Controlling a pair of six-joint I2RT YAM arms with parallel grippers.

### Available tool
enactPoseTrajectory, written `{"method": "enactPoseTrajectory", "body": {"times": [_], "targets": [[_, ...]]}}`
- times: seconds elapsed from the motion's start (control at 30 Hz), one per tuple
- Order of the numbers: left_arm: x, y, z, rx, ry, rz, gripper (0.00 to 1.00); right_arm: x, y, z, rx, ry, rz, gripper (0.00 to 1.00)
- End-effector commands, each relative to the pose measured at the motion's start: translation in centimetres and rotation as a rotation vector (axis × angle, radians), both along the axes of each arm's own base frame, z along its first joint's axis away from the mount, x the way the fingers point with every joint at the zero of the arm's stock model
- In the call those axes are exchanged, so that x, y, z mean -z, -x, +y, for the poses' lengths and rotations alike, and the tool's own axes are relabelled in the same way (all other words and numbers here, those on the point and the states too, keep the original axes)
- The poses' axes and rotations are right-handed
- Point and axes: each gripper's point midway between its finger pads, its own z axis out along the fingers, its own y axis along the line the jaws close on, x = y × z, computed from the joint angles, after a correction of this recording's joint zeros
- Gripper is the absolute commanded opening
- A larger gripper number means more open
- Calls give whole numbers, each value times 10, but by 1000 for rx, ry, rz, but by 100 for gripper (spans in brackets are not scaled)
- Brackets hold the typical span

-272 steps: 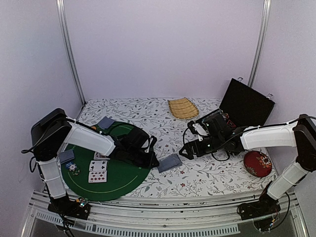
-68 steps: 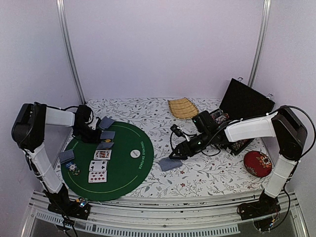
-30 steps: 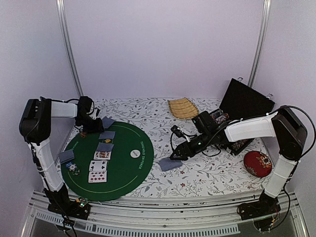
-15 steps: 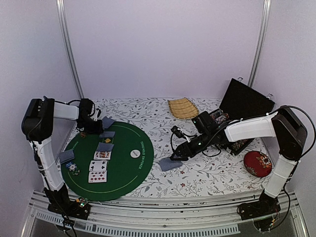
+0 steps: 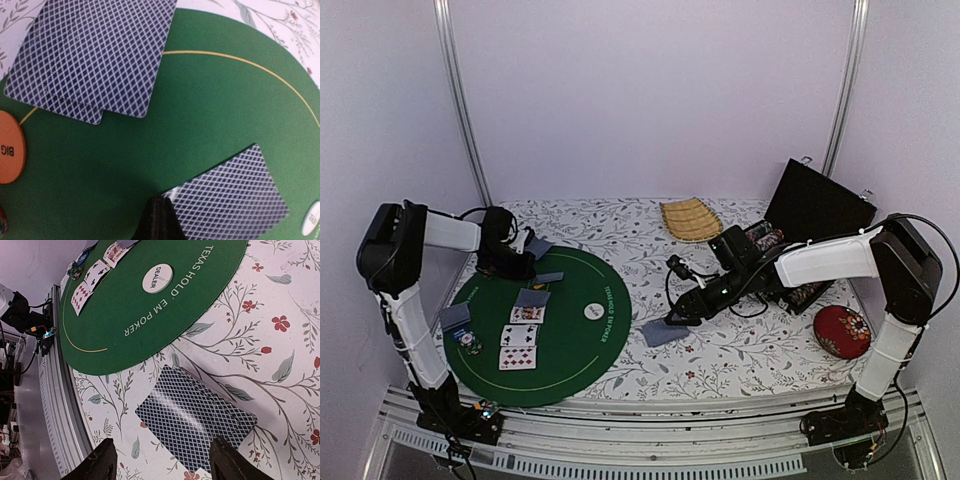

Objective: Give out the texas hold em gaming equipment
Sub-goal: Move the poker card to the community card area.

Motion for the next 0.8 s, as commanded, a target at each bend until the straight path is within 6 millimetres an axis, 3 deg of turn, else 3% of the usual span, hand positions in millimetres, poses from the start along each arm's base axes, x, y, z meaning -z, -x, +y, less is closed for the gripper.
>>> {"method": "enactPoseTrajectory", "body": {"times": [0.0,0.3,0.57,0.77], "targets": [[3,9,6,15,-54,1,1,-11,-7,3,-4,-18,-30,66],[-6,-7,21,-15,-150,-43,0,-10,-7,2,-1,-12,-30,66],[-17,-8,27,24,-218,-93,0,-9,-8,3,-3,-14,-22,66],[-20,-10,17,73,-189,-126,0,-11,-7,4,-6,-17,-23,66]]}}
